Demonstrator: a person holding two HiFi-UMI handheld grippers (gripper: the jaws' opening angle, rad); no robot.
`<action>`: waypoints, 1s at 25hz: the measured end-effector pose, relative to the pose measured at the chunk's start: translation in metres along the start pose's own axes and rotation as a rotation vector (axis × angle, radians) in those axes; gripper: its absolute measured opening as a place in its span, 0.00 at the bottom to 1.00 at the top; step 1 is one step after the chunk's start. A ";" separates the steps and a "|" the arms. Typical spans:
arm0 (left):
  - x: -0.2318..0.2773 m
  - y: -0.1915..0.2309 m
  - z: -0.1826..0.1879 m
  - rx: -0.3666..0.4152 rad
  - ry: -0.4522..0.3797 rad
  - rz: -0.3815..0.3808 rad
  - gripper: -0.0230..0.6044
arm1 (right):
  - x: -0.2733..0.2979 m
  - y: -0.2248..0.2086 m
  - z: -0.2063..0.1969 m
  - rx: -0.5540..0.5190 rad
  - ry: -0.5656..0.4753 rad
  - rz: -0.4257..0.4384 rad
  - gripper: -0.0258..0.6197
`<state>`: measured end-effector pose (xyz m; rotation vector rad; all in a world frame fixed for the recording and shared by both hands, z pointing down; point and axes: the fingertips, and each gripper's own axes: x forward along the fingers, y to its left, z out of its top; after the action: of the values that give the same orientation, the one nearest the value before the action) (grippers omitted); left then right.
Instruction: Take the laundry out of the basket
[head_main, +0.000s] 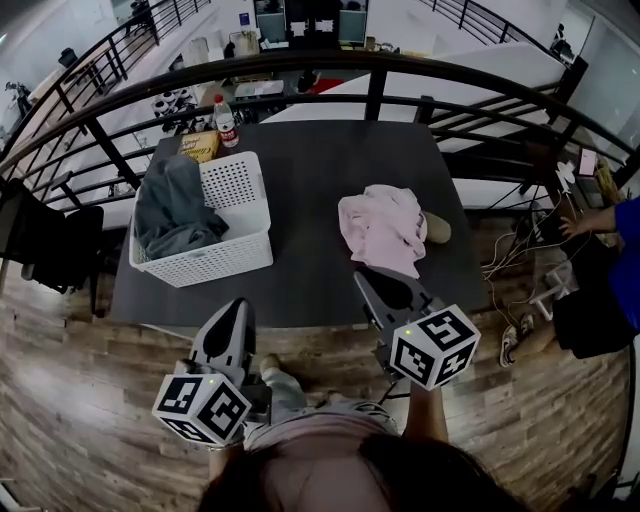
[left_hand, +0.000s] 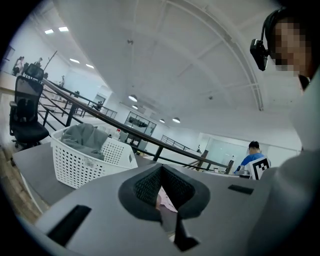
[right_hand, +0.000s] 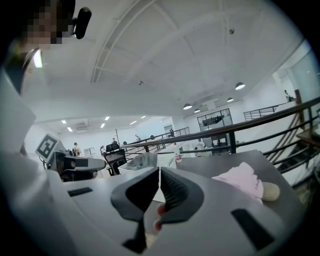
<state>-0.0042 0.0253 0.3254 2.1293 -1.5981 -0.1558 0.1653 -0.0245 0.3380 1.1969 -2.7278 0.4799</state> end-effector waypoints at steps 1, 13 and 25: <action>0.001 0.008 0.004 -0.002 0.001 0.002 0.03 | 0.008 0.003 0.001 -0.001 0.003 0.003 0.07; 0.003 0.115 0.053 -0.044 -0.012 0.043 0.03 | 0.119 0.059 0.018 -0.040 0.034 0.051 0.07; -0.011 0.214 0.092 -0.067 -0.033 0.067 0.03 | 0.211 0.125 0.021 -0.098 0.077 0.096 0.07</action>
<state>-0.2282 -0.0373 0.3342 2.0299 -1.6578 -0.2206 -0.0694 -0.0984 0.3383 1.0066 -2.7178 0.3889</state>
